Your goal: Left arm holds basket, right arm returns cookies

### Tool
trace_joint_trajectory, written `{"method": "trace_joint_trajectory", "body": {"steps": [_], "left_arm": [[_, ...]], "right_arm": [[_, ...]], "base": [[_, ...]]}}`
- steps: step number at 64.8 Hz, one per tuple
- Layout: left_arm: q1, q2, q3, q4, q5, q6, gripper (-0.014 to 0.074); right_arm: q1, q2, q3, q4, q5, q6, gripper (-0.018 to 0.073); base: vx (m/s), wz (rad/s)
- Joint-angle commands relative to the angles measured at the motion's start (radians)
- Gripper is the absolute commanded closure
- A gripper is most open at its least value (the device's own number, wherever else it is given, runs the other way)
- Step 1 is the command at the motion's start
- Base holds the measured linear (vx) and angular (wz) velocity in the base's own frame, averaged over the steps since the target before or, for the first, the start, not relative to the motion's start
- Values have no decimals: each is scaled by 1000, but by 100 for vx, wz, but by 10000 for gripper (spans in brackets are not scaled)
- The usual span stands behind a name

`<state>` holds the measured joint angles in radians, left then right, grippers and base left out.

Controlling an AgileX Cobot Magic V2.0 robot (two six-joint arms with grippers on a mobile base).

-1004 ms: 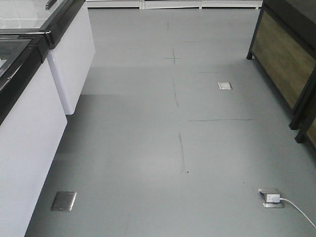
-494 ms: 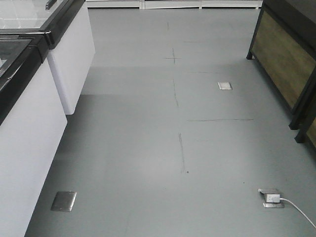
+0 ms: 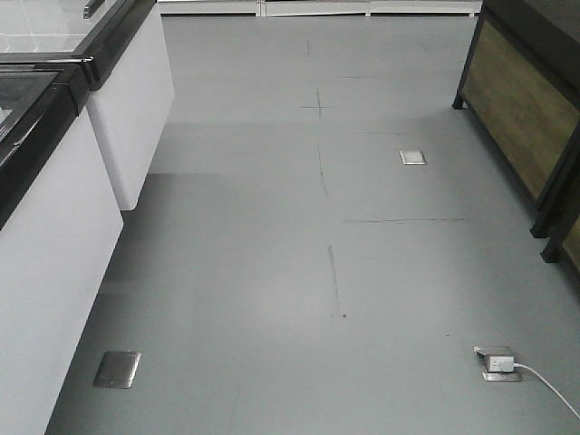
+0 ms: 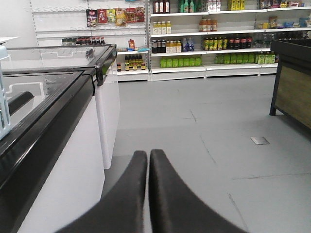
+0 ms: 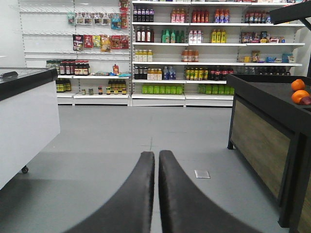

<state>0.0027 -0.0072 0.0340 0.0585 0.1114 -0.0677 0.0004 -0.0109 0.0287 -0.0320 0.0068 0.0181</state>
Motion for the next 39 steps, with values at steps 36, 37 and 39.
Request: {"method": "trace_joint_trajectory", "body": {"steps": [36, 37, 39], "left_arm": [[-2, -17, -44, -8, -70, -7, 602], [-2, -17, -47, -8, -73, -7, 602], [-2, -17, -57, -8, -72, -7, 602]], "right_arm": [[0, -13, 17, -6, -76, -3, 570], [0, -13, 17, -6, -76, -3, 570], [0, -13, 17, -6, -76, -3, 570]], "base": [[0, 0], [0, 0], [0, 0]]}}
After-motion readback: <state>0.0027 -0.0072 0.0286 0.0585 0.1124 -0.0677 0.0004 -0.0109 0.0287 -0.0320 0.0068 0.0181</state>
